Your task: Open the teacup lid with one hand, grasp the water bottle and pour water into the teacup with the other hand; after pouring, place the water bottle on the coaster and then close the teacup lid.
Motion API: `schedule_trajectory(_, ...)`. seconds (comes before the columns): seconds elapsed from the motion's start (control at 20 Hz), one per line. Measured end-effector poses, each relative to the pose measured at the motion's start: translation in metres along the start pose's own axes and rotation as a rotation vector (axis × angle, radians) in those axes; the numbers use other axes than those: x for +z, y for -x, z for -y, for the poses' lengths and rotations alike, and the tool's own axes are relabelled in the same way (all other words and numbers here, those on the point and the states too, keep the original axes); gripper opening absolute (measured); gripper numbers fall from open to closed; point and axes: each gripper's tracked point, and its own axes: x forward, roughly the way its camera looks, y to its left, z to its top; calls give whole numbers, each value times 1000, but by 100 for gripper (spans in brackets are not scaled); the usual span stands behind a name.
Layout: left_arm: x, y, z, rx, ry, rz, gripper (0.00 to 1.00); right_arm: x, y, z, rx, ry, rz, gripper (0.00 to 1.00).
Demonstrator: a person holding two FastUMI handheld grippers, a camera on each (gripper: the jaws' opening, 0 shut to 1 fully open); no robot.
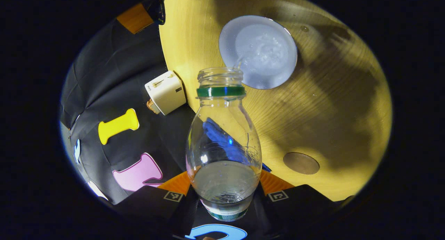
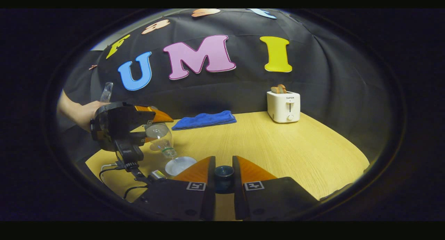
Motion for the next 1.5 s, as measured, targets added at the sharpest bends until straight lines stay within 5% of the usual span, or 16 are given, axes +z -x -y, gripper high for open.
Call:
schedule_trajectory(0.4,-6,8,3,-6,107,1,73,9,-3,-8,12,10,1,25)
schedule_trajectory(0.7,-20,25,6,-15,437,-19,73,40,0,-16,42,108,12,25)
schedule_trajectory(1.4,-104,48,7,92,1722,-85,73,93,5,-62,113,183,18,20)
schedule_trajectory(1.5,-112,46,9,104,1944,-49,73,88,0,-71,129,180,17,25)
